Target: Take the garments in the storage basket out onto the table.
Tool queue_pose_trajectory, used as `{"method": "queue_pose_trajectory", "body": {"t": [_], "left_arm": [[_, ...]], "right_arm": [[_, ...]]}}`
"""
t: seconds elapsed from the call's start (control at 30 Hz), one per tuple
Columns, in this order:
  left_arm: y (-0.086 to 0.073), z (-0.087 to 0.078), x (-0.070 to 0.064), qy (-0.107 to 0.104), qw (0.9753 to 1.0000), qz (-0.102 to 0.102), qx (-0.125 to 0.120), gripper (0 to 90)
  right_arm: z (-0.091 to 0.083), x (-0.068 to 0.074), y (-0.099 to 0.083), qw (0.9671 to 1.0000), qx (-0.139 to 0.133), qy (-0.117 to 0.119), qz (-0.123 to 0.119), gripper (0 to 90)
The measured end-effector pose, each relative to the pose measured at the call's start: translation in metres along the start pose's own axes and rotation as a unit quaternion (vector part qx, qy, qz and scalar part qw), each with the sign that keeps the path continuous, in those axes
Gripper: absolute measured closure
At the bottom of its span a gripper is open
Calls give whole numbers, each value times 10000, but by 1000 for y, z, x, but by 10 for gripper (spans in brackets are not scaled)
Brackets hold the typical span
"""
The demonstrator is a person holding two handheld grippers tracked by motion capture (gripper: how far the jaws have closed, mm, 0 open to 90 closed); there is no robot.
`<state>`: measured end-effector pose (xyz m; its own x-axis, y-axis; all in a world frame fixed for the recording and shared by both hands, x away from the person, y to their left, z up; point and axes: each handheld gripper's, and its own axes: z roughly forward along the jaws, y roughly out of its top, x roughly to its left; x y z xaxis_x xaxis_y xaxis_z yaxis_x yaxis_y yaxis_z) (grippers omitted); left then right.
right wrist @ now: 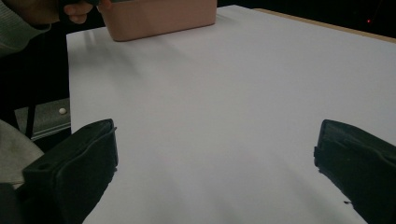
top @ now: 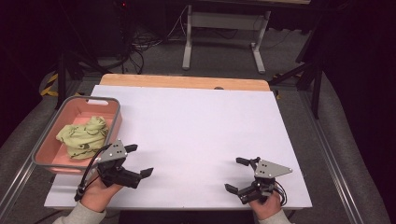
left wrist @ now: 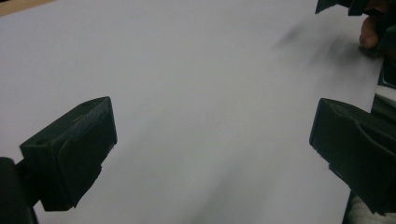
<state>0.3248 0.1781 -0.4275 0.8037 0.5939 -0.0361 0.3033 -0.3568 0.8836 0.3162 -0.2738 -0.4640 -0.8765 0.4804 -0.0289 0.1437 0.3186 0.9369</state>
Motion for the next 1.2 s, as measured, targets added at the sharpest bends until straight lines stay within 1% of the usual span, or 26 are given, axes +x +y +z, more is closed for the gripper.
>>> {"method": "queue_pose_trajectory", "body": {"t": [0.07,0.13,0.23,0.27,0.3,0.33,0.37,0.4,0.47,0.53,0.63,0.77,0.93,1.0,1.1,1.2], "left_arm": [[1,-1,0,8,10000,17,9,9],[5,-4,2,-18,10000,-18,48,2],[9,-7,4,19,9997,-64,234,2],[9,-7,4,19,9997,-64,234,1],[12,-11,6,36,9996,-22,280,2],[12,-11,6,36,9996,-22,280,1],[15,-13,7,103,9995,6,285,1],[16,-15,7,124,9995,52,298,2],[17,-16,7,159,9994,81,294,1],[19,-19,9,178,9992,149,311,1],[23,-23,12,271,9986,284,351,8],[26,-26,15,264,9987,273,349,8],[29,-30,21,260,9984,262,420,8],[30,-32,22,194,9985,300,406,8],[32,-35,24,281,9980,355,434,9],[34,-39,28,246,9981,324,466,12]], "right_arm": [[0,0,0,10000,10,1,24,1],[0,-1,0,10000,20,16,40,1],[1,0,0,10000,38,25,34,1],[1,0,0,10000,38,25,34,1],[1,0,0,10000,47,37,44,1],[1,0,0,10000,47,37,44,1],[1,-1,0,10000,53,36,51,1],[1,-1,-1,10000,57,34,63,1],[1,-1,-1,10000,55,42,63,2],[1,-1,-1,10000,53,43,64,1],[1,-1,0,10000,57,30,69,1],[0,-1,0,10000,31,20,67,1],[0,-1,0,10000,27,28,64,1],[0,-1,0,10000,25,19,61,1],[0,-1,0,10000,18,20,62,1],[-1,0,0,10000,11,10,48,1]]}}
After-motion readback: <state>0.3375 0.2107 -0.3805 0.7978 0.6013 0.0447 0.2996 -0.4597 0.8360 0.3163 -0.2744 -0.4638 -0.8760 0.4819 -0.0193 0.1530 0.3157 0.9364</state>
